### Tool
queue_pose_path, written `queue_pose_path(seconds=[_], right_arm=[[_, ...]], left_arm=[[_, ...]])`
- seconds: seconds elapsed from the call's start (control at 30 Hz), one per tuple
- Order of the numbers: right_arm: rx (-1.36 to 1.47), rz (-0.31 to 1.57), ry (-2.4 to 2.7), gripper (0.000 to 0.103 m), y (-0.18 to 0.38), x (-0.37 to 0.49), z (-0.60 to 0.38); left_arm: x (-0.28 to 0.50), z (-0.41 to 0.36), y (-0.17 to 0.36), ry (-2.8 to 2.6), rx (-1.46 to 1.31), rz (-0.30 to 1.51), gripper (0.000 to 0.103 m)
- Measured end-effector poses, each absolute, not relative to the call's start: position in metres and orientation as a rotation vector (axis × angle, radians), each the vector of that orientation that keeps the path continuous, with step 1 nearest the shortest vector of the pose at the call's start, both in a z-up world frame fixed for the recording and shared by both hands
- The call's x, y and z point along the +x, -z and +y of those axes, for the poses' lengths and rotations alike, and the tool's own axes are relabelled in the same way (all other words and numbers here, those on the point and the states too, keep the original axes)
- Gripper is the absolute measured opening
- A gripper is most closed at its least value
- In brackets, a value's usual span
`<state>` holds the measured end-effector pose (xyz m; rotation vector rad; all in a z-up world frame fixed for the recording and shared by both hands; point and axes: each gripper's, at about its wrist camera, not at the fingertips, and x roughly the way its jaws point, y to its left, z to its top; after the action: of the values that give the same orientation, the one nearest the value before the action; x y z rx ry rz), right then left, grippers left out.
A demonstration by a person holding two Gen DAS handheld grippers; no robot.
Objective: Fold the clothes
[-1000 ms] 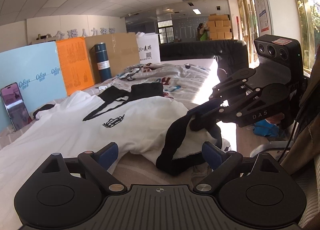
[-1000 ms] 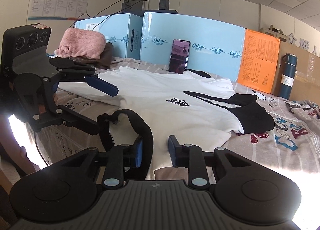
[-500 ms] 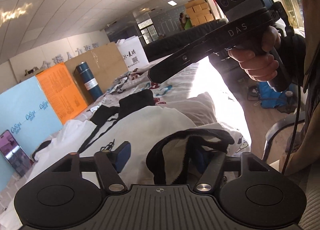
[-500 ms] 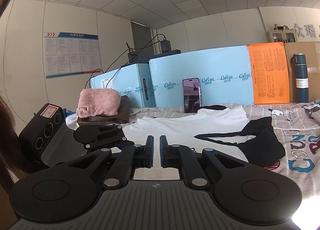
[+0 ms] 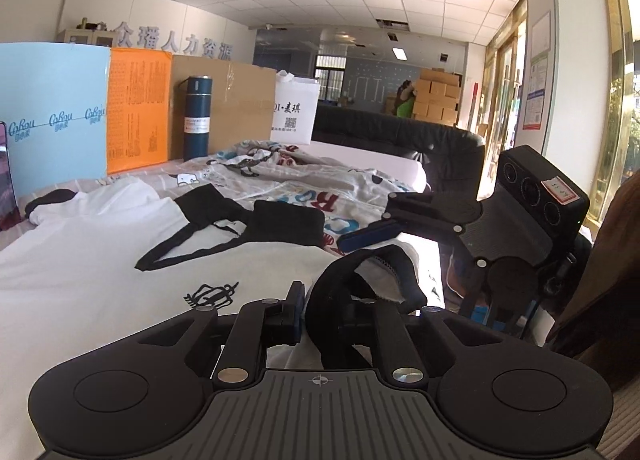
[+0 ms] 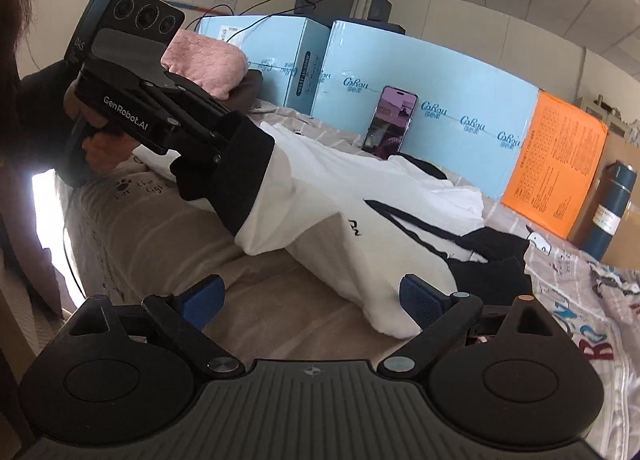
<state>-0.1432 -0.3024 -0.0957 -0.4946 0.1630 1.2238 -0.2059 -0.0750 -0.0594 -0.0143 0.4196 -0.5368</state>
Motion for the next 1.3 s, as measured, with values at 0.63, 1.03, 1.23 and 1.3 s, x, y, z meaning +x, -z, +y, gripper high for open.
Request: queue_pose_path(seconds=[0.63,1.03,1.23,1.3], right_arm=[[0.109,0.263,-1.469,0.007,0.053,-0.050,-0.291],[0.154,0.389,-1.362,0.007,0.055,-0.003,-0.263],[0.114,0.510,-1.259,0.007,0.072,0.031,-0.236],[0.091,0.552,-1.224,0.007,0.078,0.039,-0.230]], left_arm=[[-0.252,-0.037,0.078,0.058,0.114,0.597,0.065],[-0.278,0.061,0.052,-0.218,0.032,0.569,0.035],[-0.252,0.088,0.057,-0.215,0.022,0.606,0.027],[-0.254,0.098,0.057,-0.200,-0.022,0.602,0.030]])
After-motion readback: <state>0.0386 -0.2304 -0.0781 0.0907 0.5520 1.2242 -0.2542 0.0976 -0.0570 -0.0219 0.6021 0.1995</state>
